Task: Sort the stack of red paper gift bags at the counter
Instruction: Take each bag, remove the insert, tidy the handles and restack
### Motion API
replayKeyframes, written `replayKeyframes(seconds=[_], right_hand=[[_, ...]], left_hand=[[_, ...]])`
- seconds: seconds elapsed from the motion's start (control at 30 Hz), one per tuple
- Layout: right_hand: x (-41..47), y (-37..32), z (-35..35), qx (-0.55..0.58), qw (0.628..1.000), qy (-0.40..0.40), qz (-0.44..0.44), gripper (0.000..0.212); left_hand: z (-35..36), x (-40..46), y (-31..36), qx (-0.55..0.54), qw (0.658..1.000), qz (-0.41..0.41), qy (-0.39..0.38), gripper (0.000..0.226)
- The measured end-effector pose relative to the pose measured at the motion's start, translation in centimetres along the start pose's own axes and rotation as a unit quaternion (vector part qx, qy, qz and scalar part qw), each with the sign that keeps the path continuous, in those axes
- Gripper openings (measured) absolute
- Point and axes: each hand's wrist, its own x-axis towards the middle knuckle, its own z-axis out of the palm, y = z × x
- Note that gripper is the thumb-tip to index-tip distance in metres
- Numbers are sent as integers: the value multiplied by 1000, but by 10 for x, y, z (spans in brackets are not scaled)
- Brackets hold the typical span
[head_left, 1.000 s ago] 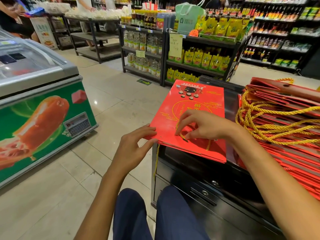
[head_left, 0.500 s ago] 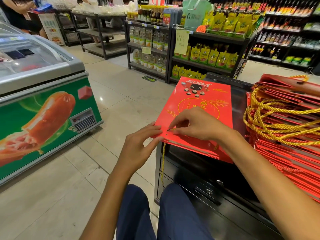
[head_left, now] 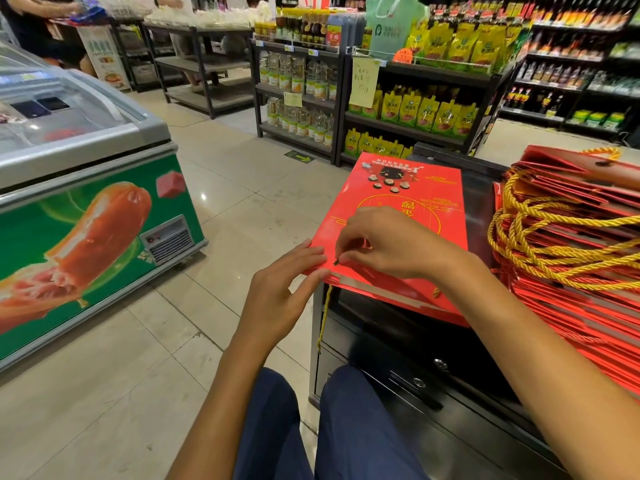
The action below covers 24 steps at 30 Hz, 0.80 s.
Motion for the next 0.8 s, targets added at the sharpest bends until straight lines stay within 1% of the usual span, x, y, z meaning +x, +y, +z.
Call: replayKeyframes(seconds=[0.3,0.37,0.47,0.57,0.67,0.7,0.8], right_hand=[[3,-7,-10,-57,997,-21,-40,10],[4,-12,-10,-52,997,-13,-49,11],[1,-18,-12,-21,999,-3,-37,13],[-6,-23,-13,-13,1000,7,-18,25],[-16,-25,-10,3,1000,8,27,53],[-20,-25,-9,3,999,9,38,58],[-24,-27,-6,-10,999,16,47,58]], left_hand=[[2,-2,8,-7,999,15,35,29],[4,-2,10,-9,998,19,53,26],[5,-1,12,-7,997,23,75,25],[5,-1,13,-15,996,18,90,26],[3,2,15,-25,994,7,102,28],[3,4,16,-29,994,2,105,28],[3,6,20,-33,993,-8,115,29]])
